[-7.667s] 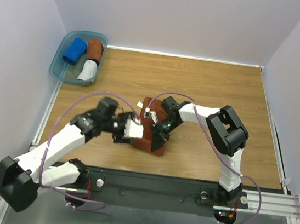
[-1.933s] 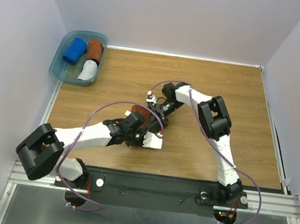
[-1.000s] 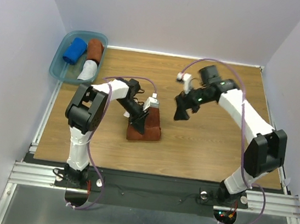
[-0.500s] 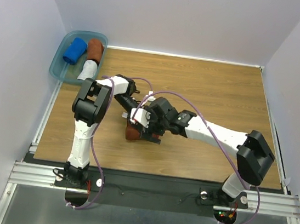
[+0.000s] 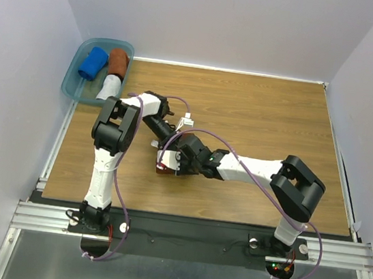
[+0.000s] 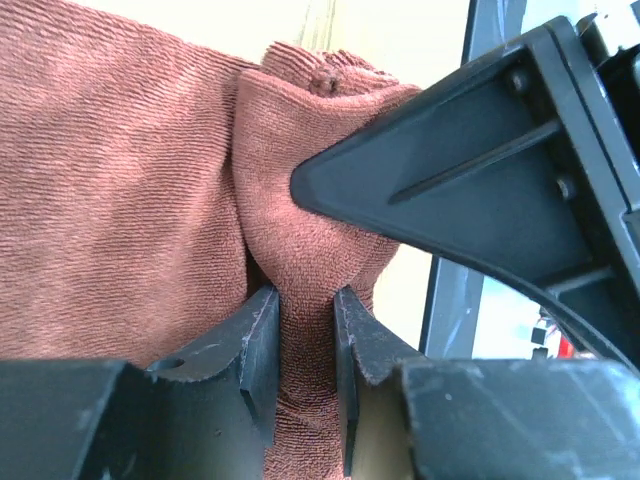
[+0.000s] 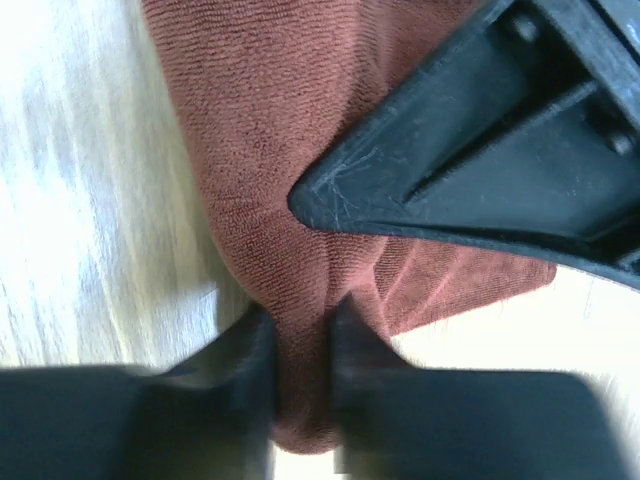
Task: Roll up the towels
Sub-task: Roll the towel
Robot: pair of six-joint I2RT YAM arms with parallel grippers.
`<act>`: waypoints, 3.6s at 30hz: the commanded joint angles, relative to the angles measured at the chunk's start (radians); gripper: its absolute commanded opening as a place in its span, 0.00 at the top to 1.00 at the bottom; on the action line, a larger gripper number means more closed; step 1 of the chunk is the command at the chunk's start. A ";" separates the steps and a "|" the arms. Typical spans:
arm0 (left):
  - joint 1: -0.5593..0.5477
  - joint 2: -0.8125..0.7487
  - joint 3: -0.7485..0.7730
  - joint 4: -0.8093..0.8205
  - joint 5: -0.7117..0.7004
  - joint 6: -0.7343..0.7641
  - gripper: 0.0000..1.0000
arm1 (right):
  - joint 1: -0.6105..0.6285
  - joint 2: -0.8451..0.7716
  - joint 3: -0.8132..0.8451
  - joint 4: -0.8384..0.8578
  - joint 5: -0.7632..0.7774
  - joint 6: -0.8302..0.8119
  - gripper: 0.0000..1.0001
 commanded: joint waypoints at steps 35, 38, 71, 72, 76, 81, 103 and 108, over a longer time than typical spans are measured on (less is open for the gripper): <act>-0.272 -1.343 -1.010 0.991 -0.685 0.085 0.01 | -0.338 0.555 0.574 -0.990 -1.065 0.211 0.94; -0.368 -1.364 -1.067 1.038 -0.751 0.117 0.01 | -0.352 0.607 0.613 -1.026 -1.091 0.194 0.94; -0.576 -0.954 -0.941 0.954 -0.796 0.043 0.86 | -0.524 0.623 0.811 -1.075 -1.046 0.217 0.34; -0.576 -0.940 -0.926 0.924 -0.787 -0.002 0.87 | -0.556 0.600 0.835 -1.066 -1.033 0.243 0.32; -0.560 -0.849 -0.858 0.869 -0.759 -0.079 0.88 | -0.625 0.468 0.863 -1.015 -0.946 0.292 0.27; -0.464 -0.742 -0.723 0.750 -0.611 -0.125 0.88 | -0.713 0.237 0.745 -0.922 -0.846 0.314 0.23; -0.114 -0.123 -0.197 0.198 -0.248 0.062 0.77 | -0.206 -0.327 0.110 -0.384 -0.182 0.249 0.27; -0.105 -0.076 -0.146 0.170 -0.242 0.079 0.75 | -0.052 -0.261 0.061 -0.198 -0.050 0.194 0.25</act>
